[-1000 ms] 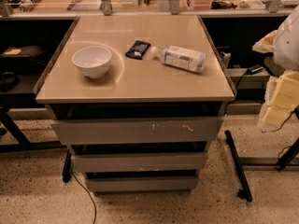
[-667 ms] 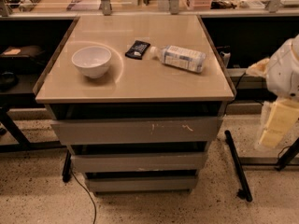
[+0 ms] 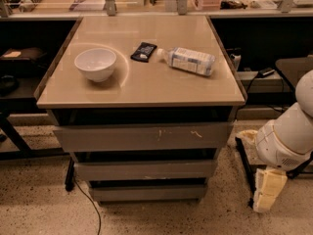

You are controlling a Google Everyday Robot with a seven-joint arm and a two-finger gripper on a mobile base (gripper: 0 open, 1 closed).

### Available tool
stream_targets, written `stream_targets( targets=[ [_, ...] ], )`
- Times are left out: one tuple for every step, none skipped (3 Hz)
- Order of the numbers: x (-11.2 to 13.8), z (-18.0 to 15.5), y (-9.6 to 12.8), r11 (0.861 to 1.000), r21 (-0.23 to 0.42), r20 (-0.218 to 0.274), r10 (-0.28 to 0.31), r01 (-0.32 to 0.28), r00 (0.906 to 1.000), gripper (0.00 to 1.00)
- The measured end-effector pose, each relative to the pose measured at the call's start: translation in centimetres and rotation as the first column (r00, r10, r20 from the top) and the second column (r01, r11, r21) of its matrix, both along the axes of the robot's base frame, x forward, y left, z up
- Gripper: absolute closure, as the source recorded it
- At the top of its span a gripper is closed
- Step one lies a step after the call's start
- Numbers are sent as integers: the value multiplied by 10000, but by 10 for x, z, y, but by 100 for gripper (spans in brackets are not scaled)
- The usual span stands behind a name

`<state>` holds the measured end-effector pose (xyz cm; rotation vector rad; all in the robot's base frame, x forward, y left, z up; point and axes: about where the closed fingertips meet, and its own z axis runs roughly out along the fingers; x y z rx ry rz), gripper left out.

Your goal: Open bottom drawer

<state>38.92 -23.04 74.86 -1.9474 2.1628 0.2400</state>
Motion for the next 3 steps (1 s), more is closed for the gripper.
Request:
stream_targets(
  targets=[
    [0, 0, 0, 10000, -1, 3, -1, 1, 10000, 0],
    [3, -23, 3, 10000, -20, -281, -93, 92, 9996, 0],
    [9, -68, 7, 9998, -120, -747, -141, 132, 9971, 0]
  ],
)
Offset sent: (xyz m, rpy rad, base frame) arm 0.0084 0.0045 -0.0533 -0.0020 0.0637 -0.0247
